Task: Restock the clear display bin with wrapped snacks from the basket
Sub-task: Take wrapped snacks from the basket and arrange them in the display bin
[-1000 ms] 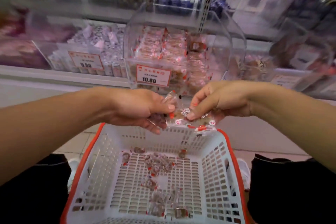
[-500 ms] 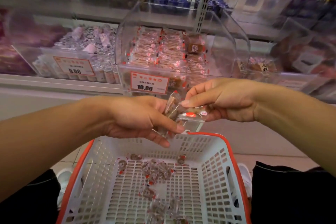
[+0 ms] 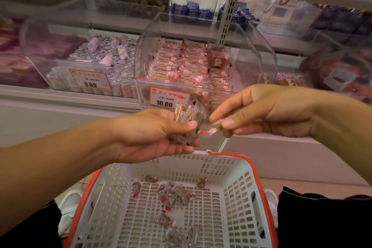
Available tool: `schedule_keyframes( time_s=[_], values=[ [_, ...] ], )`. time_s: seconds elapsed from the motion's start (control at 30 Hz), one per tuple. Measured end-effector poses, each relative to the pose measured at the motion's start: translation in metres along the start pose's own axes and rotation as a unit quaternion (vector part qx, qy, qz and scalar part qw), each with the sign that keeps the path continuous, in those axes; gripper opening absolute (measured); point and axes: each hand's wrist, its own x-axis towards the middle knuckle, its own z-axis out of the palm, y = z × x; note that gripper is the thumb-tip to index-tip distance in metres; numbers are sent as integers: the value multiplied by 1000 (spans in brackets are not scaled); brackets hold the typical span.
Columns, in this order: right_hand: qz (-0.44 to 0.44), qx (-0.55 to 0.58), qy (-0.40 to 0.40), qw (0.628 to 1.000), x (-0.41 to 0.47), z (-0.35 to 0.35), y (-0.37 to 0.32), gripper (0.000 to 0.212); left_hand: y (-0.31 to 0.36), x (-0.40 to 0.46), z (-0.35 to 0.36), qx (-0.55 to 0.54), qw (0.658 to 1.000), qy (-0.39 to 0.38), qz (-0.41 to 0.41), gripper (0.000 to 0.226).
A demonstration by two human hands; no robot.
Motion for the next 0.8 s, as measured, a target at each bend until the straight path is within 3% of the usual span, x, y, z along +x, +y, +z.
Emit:
schedule_keyframes(
  time_s=[0.13, 0.3, 0.47, 0.6, 0.67, 0.73, 0.8],
  values=[
    [-35, 5, -24, 999, 7, 8, 5, 30, 3, -3, 2, 3, 1000, -27, -12, 39],
    [-184, -66, 116, 974, 16, 22, 6, 33, 10, 0, 4, -7, 999, -41, 1, 38],
    [-245, -74, 187, 949, 17, 26, 14, 28, 19, 1, 1, 8, 993, -114, -1, 29],
    [-228, -131, 161, 951, 10, 19, 11, 55, 20, 7, -10, 17, 991, -131, 1, 30],
    [-242, -231, 155, 930, 9, 21, 12, 58, 20, 9, -17, 134, 984, -110, 30, 39],
    [-253, -335, 141, 897, 10, 25, 16, 58, 20, 11, -21, 269, 958, -68, 69, 65],
    [-252, -412, 143, 864, 11, 27, 18, 61, 20, 12, -25, 294, 951, -64, 66, 75]
  ],
)
